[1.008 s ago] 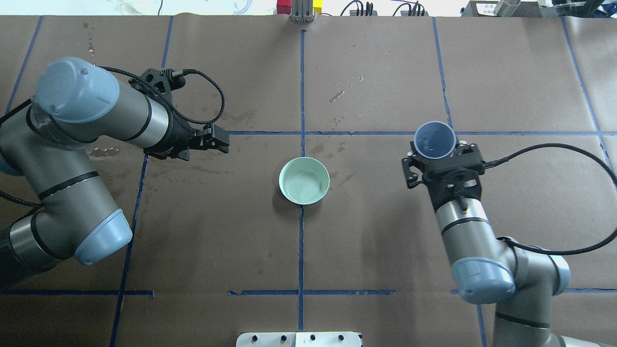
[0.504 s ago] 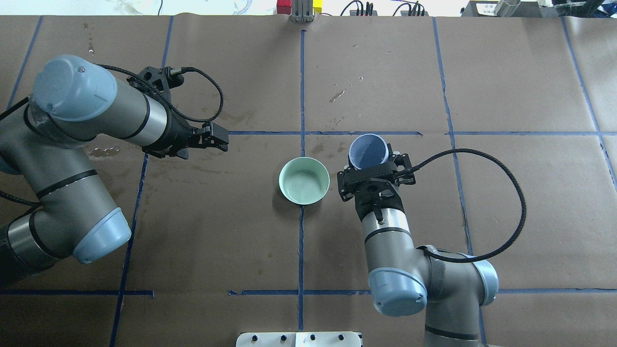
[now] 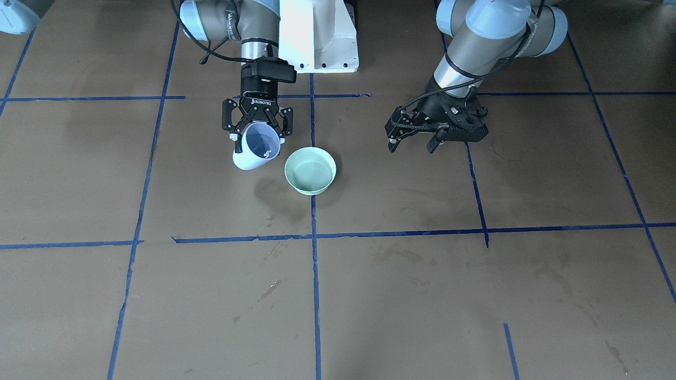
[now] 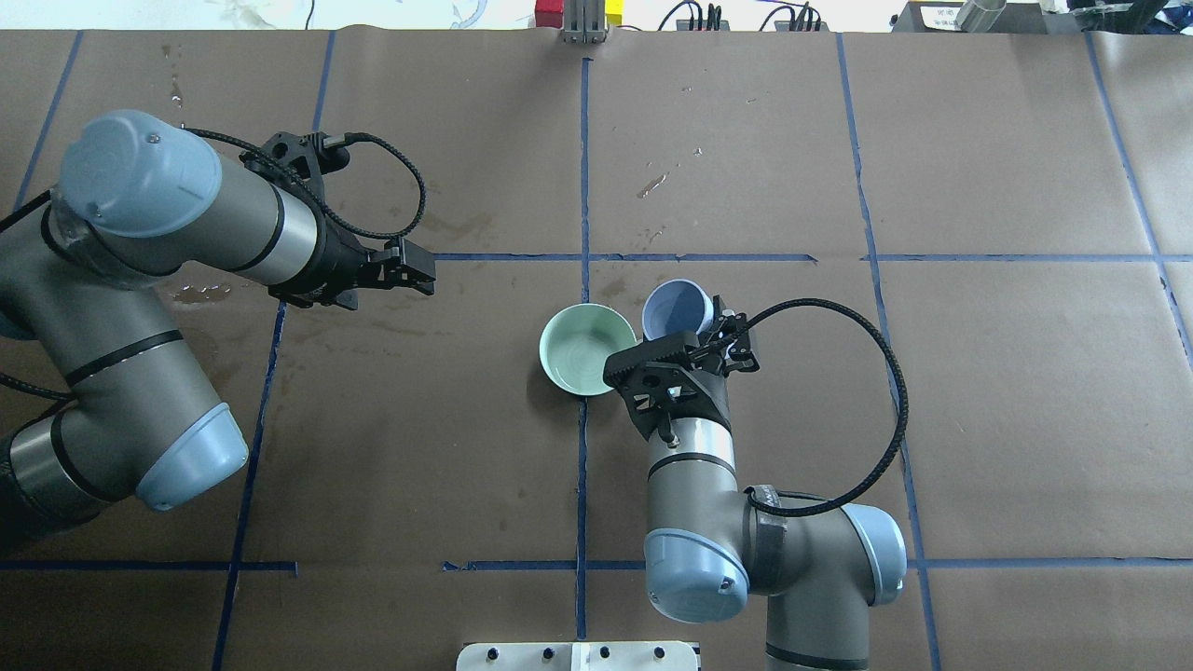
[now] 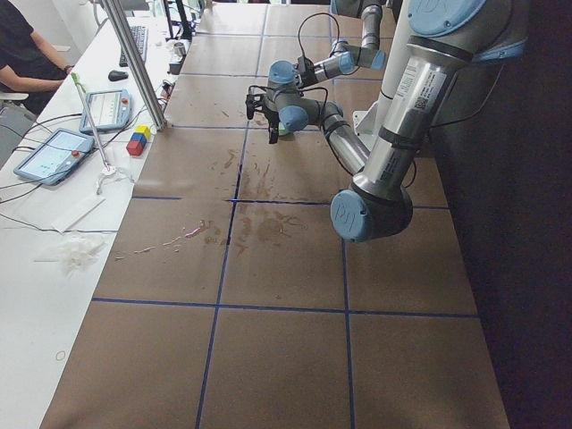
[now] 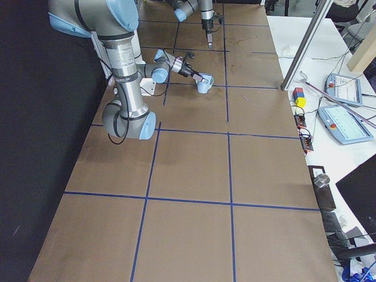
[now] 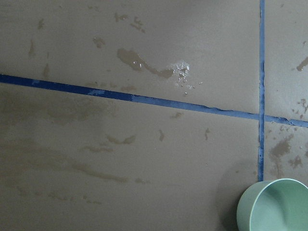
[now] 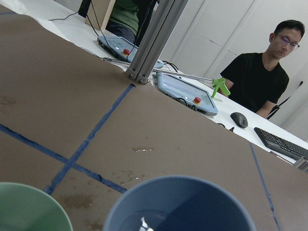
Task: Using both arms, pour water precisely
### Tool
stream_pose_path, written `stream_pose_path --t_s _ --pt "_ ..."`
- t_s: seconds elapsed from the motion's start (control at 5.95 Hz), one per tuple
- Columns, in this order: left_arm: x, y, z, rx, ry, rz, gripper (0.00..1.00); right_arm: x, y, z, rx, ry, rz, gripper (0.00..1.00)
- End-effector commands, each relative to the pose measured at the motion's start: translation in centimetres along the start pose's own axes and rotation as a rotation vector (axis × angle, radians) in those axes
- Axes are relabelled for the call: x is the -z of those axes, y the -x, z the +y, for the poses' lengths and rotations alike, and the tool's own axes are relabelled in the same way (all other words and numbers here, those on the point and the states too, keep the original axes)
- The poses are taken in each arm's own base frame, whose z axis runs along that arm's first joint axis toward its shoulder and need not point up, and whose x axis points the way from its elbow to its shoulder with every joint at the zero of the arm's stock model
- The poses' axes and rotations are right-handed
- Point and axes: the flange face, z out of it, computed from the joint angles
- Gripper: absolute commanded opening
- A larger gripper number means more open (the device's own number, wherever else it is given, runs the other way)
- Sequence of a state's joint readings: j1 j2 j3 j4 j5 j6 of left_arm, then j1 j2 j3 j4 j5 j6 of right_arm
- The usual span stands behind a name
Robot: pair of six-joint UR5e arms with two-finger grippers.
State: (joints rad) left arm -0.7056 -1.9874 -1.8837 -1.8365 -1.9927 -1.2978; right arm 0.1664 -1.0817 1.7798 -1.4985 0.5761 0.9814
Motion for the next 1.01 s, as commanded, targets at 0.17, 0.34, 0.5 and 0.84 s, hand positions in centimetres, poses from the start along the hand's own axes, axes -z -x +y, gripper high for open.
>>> stream_pose_path --t_s 0.17,0.34,0.5,0.84 --pt "-0.1 0.1 0.0 0.001 0.001 -0.002 0.96 -0.8 3.3 -0.2 0.114 0.025 0.033 0.0" --pt "-0.1 0.1 0.0 0.001 0.001 -0.002 0.95 -1.1 4.0 -0.2 0.122 0.027 0.036 0.0" --pt "0.0 0.1 0.0 0.001 0.0 -0.001 0.96 -1.2 4.1 0.0 0.162 0.029 0.039 0.0" --pt "0.0 0.0 0.0 0.0 0.0 0.0 0.96 -1.2 4.3 -0.1 0.274 0.039 0.051 0.0"
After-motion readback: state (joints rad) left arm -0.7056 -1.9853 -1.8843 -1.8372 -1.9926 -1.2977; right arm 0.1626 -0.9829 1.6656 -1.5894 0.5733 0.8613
